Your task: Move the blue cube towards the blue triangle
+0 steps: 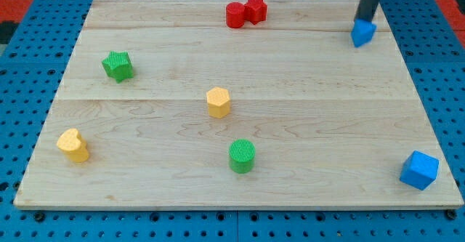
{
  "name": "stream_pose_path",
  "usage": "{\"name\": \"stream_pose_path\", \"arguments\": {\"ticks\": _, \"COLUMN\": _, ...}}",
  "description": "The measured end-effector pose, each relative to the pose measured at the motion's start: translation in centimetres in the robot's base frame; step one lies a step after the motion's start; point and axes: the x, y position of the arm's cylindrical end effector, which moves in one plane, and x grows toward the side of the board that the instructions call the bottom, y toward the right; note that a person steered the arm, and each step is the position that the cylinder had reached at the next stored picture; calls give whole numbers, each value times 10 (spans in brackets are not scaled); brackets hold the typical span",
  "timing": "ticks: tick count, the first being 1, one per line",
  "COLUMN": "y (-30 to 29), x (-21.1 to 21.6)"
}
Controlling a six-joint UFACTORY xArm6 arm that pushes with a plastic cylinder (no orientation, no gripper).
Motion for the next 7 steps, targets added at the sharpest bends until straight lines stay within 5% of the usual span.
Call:
{"name": "stream_pose_path", "arguments": {"ticks": 1, "y": -42, "x": 63}}
{"name": "stream_pose_path", "arguments": {"ticks": 3, "y": 70, "x": 94}}
{"name": "stream_pose_path", "arguments": {"ticks": 5, "y": 110, "x": 248}}
{"name": "stream_pose_path", "arguments": {"ticks": 7, "y": -15, "x": 277}}
